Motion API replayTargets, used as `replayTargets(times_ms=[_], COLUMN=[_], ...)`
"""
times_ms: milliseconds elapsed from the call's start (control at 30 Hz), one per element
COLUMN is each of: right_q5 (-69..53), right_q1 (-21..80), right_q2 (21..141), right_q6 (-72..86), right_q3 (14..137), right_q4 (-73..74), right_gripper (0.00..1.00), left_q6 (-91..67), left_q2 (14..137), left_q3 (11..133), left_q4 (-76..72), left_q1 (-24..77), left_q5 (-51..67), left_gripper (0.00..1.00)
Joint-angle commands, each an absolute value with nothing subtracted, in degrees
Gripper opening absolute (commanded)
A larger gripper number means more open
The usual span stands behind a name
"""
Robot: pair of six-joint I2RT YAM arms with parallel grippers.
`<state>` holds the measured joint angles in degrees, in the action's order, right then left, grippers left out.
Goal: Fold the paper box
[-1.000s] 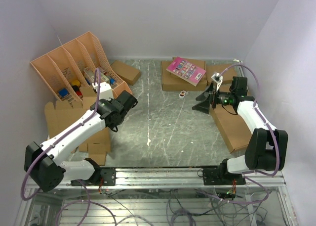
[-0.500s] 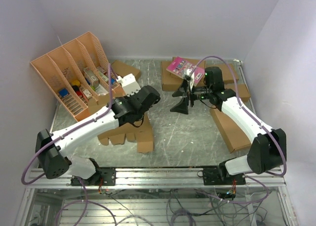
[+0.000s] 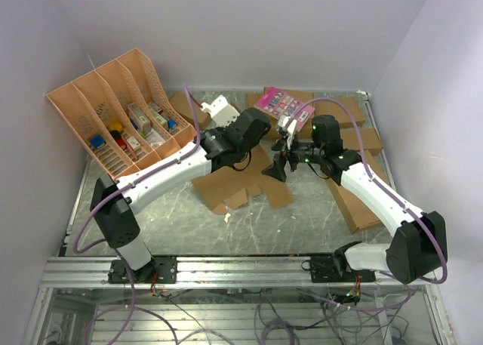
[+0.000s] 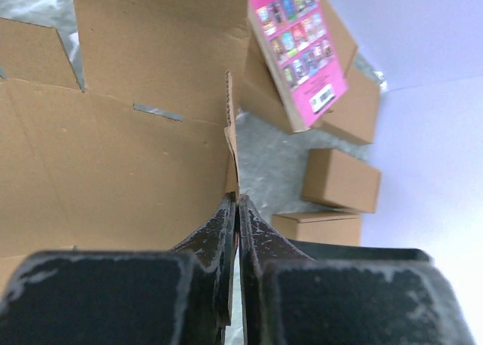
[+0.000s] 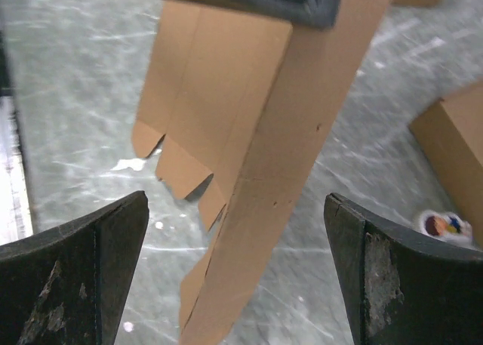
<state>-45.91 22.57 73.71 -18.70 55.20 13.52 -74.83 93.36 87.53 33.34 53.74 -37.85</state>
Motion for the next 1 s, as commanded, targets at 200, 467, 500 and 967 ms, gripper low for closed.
replayTargets(times_ms=[200, 467, 500, 967], right_q5=[-16.37, -12.73, -12.75, -21.03], right_q1=[23.79, 24.52, 24.64, 22.66], right_q2=[71.64, 70.46, 70.34, 70.09], right_q6=[-15.77, -17.78, -17.88, -17.07], right_q3=[51.45, 51.63, 51.80, 51.77], right_q4=[3.14, 3.60, 3.85, 6.01], right_gripper=[0.90, 0.58, 0.54, 0.00], left_q6=[-78.99, -79.27, -79.24, -76.66], left_q2=[97.14, 98.19, 98.30, 94.82], left_q3=[96.50, 98.20, 98.30, 93.55], left_q4=[33.66, 34.45, 34.50, 29.11], left_q1=[53.81, 53.84, 53.79, 53.25], left_q5=[-38.08, -38.77, -38.82, -34.99], left_gripper=[0.11, 0.12, 0.13, 0.64])
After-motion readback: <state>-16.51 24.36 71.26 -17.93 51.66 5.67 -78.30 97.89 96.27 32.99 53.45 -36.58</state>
